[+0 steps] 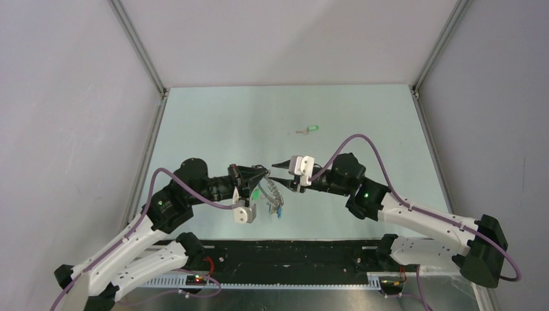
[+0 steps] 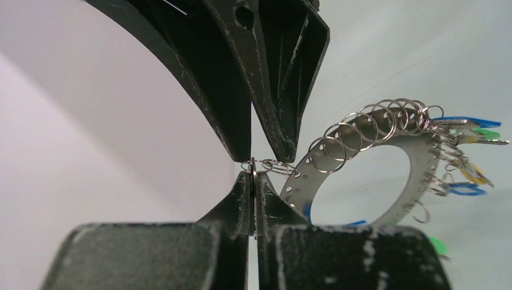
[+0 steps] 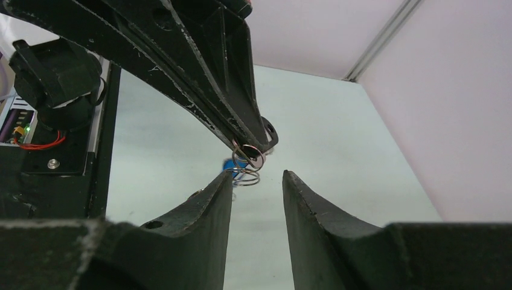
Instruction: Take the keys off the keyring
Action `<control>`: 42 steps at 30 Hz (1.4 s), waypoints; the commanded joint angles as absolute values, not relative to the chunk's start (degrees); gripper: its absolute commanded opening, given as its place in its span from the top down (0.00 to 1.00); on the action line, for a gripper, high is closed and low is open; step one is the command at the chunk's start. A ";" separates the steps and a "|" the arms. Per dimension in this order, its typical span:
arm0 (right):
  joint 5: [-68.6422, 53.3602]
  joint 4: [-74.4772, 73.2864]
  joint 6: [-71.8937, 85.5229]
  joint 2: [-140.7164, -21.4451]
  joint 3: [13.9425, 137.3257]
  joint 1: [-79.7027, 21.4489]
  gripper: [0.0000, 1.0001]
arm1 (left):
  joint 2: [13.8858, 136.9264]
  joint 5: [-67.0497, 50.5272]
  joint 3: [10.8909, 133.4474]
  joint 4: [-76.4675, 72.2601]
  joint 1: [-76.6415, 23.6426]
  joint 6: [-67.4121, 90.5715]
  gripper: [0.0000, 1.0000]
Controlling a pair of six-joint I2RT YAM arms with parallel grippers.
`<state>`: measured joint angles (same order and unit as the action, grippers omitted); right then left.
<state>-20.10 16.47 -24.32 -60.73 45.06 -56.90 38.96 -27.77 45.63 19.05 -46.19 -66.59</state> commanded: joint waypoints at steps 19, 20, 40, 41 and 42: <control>-21.64 15.69 -24.21 -62.95 49.33 -58.88 1.00 | 37.84 -30.26 45.72 15.24 -46.23 -66.97 1.00; -21.37 15.63 -23.37 -62.80 49.36 -58.84 1.00 | 37.76 -30.06 45.71 15.22 -46.19 -67.02 1.00; -9.69 24.57 46.84 -61.31 44.91 -50.27 1.00 | 37.44 -29.74 45.53 15.28 -46.23 -67.24 1.00; -9.68 27.24 50.07 -61.78 44.25 -50.27 1.00 | 37.49 -29.69 45.46 15.24 -46.23 -67.24 1.00; -9.52 28.30 51.40 -62.05 43.38 -50.45 1.00 | 37.45 -29.66 45.45 15.24 -46.23 -67.26 1.00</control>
<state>-10.35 17.89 32.97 -61.36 45.30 -50.33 38.11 -28.10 45.43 17.67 -46.15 -66.61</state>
